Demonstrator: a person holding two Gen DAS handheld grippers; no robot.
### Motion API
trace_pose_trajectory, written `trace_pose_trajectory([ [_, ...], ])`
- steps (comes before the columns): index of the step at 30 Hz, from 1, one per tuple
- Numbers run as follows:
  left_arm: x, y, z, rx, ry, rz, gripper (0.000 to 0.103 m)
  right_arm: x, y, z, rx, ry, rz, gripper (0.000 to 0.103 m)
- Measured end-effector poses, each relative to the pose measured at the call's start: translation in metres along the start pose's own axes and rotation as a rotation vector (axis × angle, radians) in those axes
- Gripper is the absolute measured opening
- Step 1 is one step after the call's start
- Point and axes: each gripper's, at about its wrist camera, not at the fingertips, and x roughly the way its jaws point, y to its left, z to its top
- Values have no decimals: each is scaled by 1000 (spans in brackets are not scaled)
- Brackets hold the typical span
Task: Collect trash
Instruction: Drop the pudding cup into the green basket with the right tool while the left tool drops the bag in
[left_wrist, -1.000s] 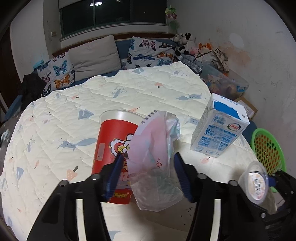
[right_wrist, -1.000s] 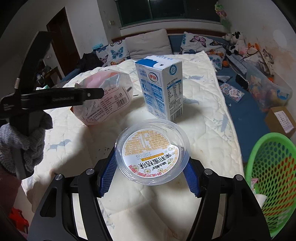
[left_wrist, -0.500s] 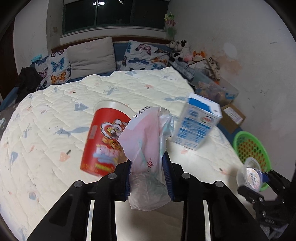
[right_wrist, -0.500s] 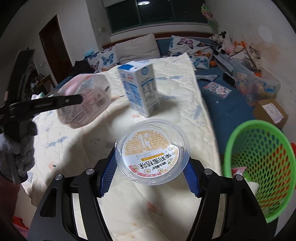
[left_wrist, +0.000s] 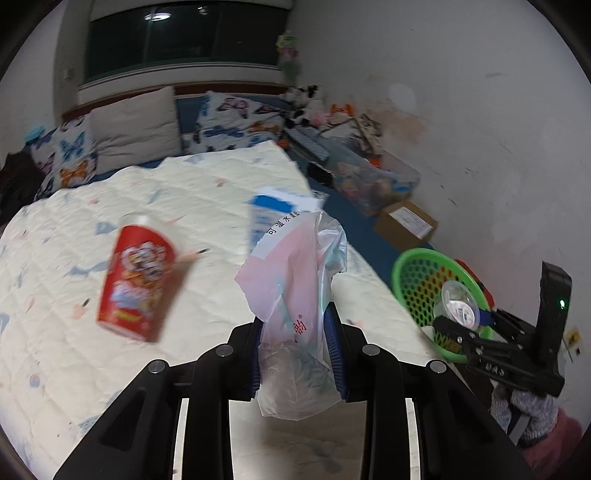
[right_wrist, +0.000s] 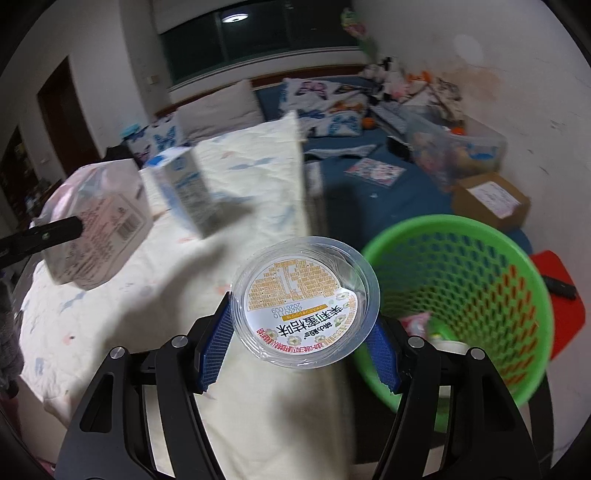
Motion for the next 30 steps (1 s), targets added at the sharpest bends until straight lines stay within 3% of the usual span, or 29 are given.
trace_pose_trajectory([
  [16,48,-92,20,151,62,-111,29,1,-107,-21,157,37,-191,67],
  [30,84,-132,26,216,116,-173,29,-4,-135,-31,214,34,-202,74],
])
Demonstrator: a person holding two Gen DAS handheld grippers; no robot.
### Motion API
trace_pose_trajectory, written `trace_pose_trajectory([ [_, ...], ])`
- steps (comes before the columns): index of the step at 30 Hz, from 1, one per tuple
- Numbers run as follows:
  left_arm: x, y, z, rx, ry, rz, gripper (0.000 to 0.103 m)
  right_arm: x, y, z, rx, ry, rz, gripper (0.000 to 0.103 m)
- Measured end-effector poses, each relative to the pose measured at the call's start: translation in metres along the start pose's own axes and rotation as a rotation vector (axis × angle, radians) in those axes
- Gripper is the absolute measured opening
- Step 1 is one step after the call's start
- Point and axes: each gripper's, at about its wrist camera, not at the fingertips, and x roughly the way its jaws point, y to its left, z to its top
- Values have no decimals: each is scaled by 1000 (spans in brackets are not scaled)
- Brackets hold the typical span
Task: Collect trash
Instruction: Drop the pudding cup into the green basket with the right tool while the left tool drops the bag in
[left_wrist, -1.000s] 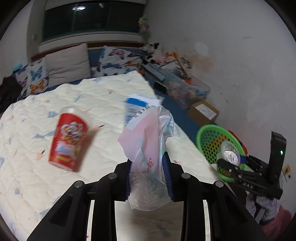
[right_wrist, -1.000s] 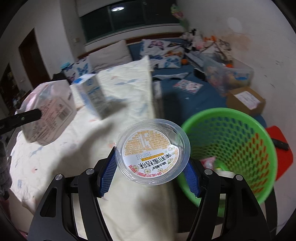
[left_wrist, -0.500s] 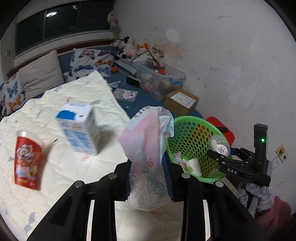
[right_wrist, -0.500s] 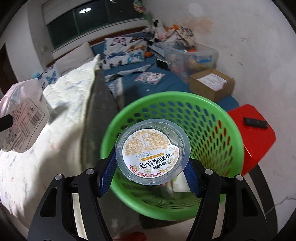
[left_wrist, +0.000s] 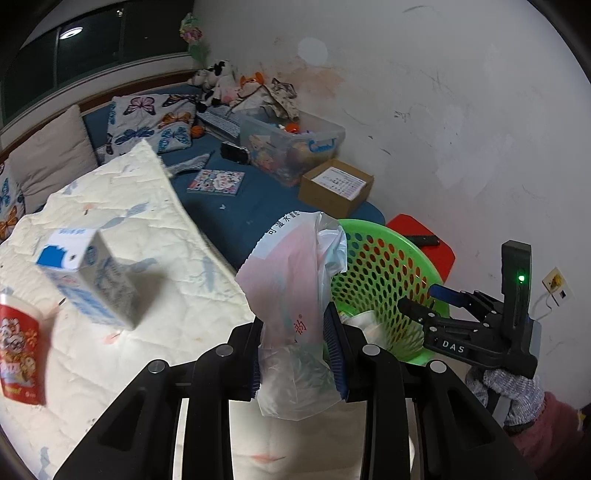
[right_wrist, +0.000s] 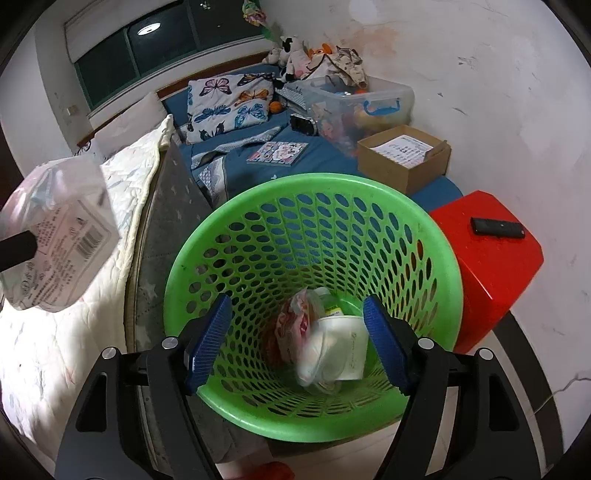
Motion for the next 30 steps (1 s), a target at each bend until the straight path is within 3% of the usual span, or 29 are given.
trace_pose_trajectory([
  [17,55,-41,13,55,76,-46,32,-32,-17,-7,40,-46,12,74],
  [22,64,-43,12,49,93,-57,38,-36,-22,-9,49,-49,11,74],
  [30,62,-45,11,42,72,-74,59,-37,-22,-11,59,-45,19,74],
])
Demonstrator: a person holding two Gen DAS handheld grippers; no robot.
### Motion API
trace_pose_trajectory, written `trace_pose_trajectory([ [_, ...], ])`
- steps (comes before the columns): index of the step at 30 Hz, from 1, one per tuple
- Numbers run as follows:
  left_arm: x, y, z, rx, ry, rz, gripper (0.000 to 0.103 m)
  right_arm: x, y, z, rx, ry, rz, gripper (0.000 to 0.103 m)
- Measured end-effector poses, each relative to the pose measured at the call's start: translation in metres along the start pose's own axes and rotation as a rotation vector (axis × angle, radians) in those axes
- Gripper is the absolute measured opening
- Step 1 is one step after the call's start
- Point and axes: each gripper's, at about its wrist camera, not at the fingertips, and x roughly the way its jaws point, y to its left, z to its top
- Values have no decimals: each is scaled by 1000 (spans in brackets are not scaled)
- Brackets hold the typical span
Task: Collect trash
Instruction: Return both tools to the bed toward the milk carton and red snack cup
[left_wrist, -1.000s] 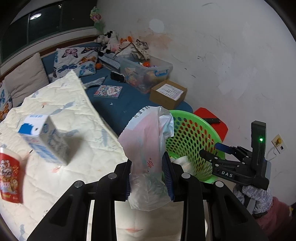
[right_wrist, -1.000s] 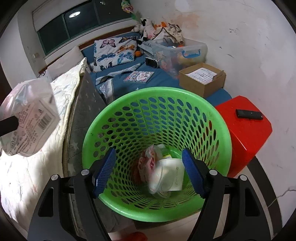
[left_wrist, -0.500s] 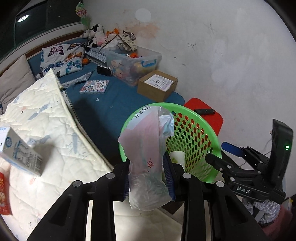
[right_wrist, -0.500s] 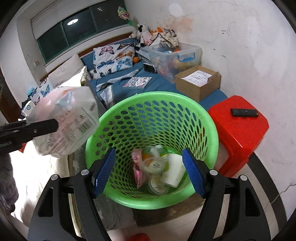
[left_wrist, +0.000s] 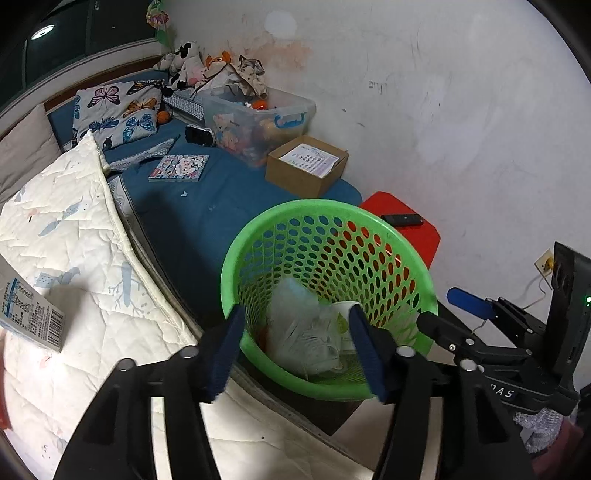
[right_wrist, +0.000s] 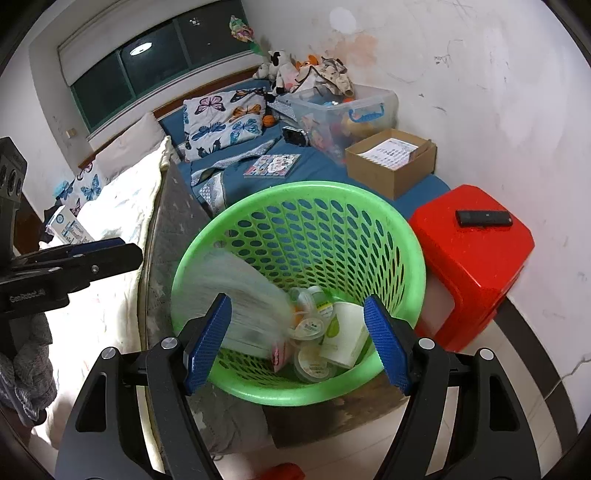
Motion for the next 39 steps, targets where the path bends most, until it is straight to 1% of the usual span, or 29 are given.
trace_pose_trajectory([
  [5,-12,7,-4,-16,-16,0,59,-4,7,1,-11,-7,10,74],
  [9,-27,14,-13,-21,-41,27,59,-7,15,3,-28,-15,21,74],
  [11,-36,20,-19,-36,-49,33,61,-7,23,5,-39,-16,29,78],
  [14,-47,33,-28,-65,-57,39,61,-9,35,6,-60,-19,47,81],
  [17,-63,49,-41,-94,-75,77,62,-8,51,8,-88,-19,71,83],
  [20,-77,64,-50,-116,-92,120,65,-5,69,10,-121,-17,95,83],
  [30,-128,138,-83,-224,-135,282,68,8,142,19,-249,-7,186,83],
  [37,-153,178,-100,-305,-158,353,69,22,194,29,-343,-8,259,83],
  [39,-160,188,-103,-320,-165,372,71,29,211,32,-375,-4,285,83],
])
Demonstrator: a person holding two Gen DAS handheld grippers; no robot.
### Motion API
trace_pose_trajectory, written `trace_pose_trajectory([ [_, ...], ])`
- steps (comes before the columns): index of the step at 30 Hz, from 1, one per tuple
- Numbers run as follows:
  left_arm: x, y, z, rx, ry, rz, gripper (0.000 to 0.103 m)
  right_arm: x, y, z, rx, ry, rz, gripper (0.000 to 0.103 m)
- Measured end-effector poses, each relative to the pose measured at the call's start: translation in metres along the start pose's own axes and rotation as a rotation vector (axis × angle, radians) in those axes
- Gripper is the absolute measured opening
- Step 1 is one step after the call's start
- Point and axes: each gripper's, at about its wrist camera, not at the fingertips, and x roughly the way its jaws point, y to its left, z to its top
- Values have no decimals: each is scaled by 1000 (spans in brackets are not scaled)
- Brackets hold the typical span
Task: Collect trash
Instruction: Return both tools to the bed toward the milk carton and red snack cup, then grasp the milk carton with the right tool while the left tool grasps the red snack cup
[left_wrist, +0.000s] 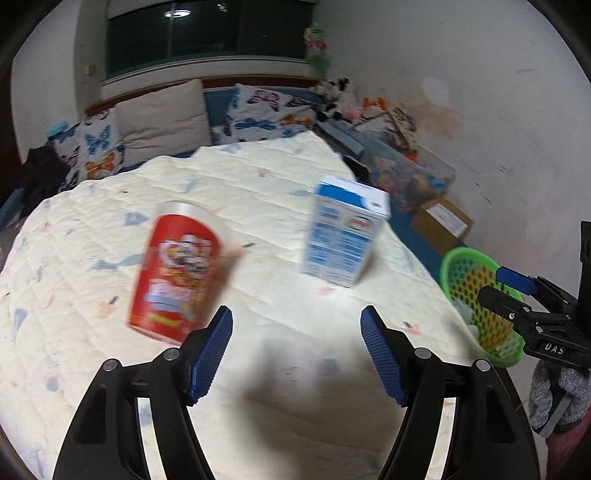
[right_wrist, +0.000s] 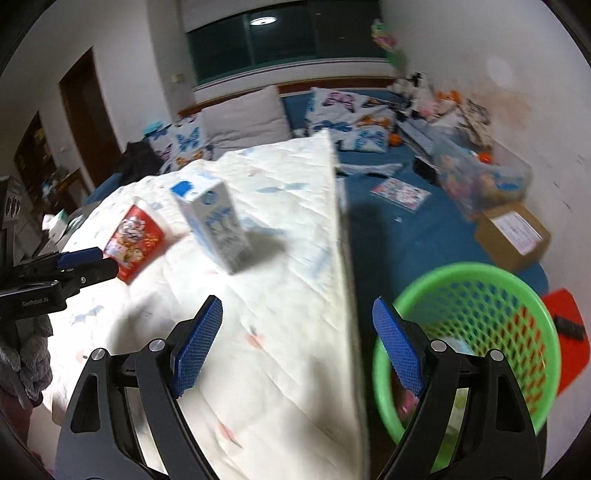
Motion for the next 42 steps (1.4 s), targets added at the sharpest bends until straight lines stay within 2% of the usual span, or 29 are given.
trace_pose_trajectory([
  [10,7,56,7,-66,12,105,76,48,51,36,-154,10,75,83],
  [15,16,73,11,-52,32,139,79,77,67,50,-204,27,98,83],
  [22,37,89,18,-31,67,144,83,107,71,60,-219,43,105,82],
  [27,53,94,22,-28,97,134,84,122,73,64,-232,54,111,79],
  [30,63,96,27,-32,109,130,84,128,75,66,-241,59,120,72],
  [34,73,98,33,-26,118,121,84,130,76,68,-250,57,135,61],
  [42,93,97,42,-21,149,100,84,122,73,64,-240,40,147,53],
])
